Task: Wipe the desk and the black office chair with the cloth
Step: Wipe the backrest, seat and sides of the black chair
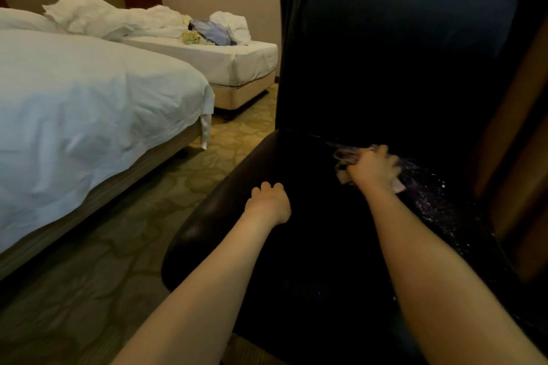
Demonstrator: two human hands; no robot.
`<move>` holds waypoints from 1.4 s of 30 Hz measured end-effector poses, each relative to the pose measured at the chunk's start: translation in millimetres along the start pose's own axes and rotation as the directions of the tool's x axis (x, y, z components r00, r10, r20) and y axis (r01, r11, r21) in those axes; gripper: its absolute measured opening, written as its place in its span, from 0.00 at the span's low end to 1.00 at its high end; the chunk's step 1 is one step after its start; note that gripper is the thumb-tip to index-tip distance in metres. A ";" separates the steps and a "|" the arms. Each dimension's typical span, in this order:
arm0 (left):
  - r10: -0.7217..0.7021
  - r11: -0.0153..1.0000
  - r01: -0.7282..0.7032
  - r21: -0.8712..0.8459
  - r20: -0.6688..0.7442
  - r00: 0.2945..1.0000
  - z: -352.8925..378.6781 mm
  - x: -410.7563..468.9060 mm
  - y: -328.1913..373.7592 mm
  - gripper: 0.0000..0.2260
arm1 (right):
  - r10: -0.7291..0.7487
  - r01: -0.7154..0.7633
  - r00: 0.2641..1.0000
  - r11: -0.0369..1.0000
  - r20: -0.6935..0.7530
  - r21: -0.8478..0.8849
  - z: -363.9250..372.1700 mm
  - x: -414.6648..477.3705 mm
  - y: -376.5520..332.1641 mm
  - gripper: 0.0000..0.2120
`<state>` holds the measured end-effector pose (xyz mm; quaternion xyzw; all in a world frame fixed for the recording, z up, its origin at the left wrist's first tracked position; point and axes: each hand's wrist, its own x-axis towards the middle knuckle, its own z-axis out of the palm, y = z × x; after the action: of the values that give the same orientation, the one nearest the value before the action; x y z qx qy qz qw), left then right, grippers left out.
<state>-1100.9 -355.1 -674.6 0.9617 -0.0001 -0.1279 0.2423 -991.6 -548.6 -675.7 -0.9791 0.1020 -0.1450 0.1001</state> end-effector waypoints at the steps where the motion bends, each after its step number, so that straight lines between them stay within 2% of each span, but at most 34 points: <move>1: -0.004 1.000 0.004 0.004 -0.012 1.000 1.5 -1.1 0.6 0.18 | 0.049 -0.049 0.999 0.999 -0.005 -0.024 -4.3 1.6 17.7 0.25; 5: -0.019 0.999 0.021 0.030 -0.093 0.996 7.1 -5.0 2.5 0.18 | 0.160 -0.160 0.987 0.986 -0.015 -0.046 -20.5 -2.3 66.9 0.24; 8: -0.013 1.000 0.014 0.004 -0.151 0.988 7.9 -11.1 0.6 0.14 | 0.195 -0.195 0.981 0.979 -0.010 0.055 -33.2 -12.2 82.4 0.22; 10: -0.004 0.999 -0.007 -0.050 -0.206 0.979 7.0 -14.0 -0.9 0.09 | 0.148 -0.139 0.988 0.977 -0.045 0.161 -43.2 -27.1 76.6 0.21; 13: 0.067 0.982 -0.118 -0.147 -0.309 0.949 8.5 -20.9 11.8 0.06 | 0.009 0.008 0.997 0.969 -0.070 0.247 -54.8 -53.4 44.2 0.19; 15: 0.109 0.970 -0.165 -0.181 -0.283 0.953 14.9 -26.7 26.6 0.05 | -0.071 0.074 0.997 0.975 -0.023 0.208 -48.3 -69.9 18.5 0.19; 17: 0.101 0.977 -0.136 -0.162 -0.207 0.973 22.1 -28.4 33.7 0.07 | -0.153 0.147 0.988 0.980 0.030 0.134 -33.5 -86.0 1.0 0.21; 19: 0.072 0.982 -0.096 -0.161 -0.146 0.987 26.6 -25.7 34.8 0.09 | -0.144 0.139 0.989 0.985 0.042 0.102 -25.5 -92.8 7.0 0.24; 21: 0.051 0.983 -0.067 -0.172 -0.099 0.994 26.3 -21.2 32.1 0.09 | -0.069 0.068 0.998 0.995 0.013 0.078 -26.4 -86.1 34.3 0.25; 24: 0.055 0.990 -0.063 -0.129 -0.062 0.997 22.6 -15.0 30.7 0.09 | 0.158 -0.157 0.985 0.987 -0.074 0.016 -34.8 -68.1 98.0 0.23; 26: 0.098 0.993 -0.100 -0.068 -0.030 0.995 23.1 -7.2 27.8 0.10 | 0.352 -0.354 0.928 0.935 -0.120 0.003 -43.6 -64.8 137.1 0.22; 28: 0.135 0.990 -0.135 0.044 -0.003 0.991 24.9 0.3 27.7 0.17 | 0.495 -0.502 0.859 0.865 -0.132 -0.020 -55.7 -71.1 163.4 0.22; 31: 0.180 0.973 -0.183 0.137 0.035 0.983 23.8 12.7 25.9 0.22 | 0.598 -0.605 0.778 0.796 -0.192 0.026 -70.5 -89.5 175.6 0.23; 33: 0.196 0.968 -0.200 0.154 0.043 0.980 22.7 15.8 24.1 0.23 | 0.568 -0.555 0.790 0.822 -0.232 0.125 -74.7 -106.4 158.7 0.21; 37: 0.211 0.965 -0.205 0.162 -0.017 0.977 26.2 8.6 24.3 0.22 | 0.367 -0.310 0.901 0.917 -0.229 0.250 -80.8 -131.5 84.0 0.19; 39: 0.221 0.966 -0.213 0.146 -0.043 0.974 28.5 7.4 23.1 0.22 | 0.235 -0.180 0.949 0.951 -0.210 0.253 -78.6 -142.6 45.3 0.19; 42: 0.242 0.964 -0.225 0.139 -0.118 0.963 31.7 8.4 20.1 0.19 | 0.070 -0.041 0.981 0.986 -0.179 0.164 -60.0 -161.3 -1.2 0.19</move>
<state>-1099.3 -388.1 -694.3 0.9746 -0.1053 -0.0334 0.1950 -1160.8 -520.5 -661.7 -0.9471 0.1263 -0.2397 0.1722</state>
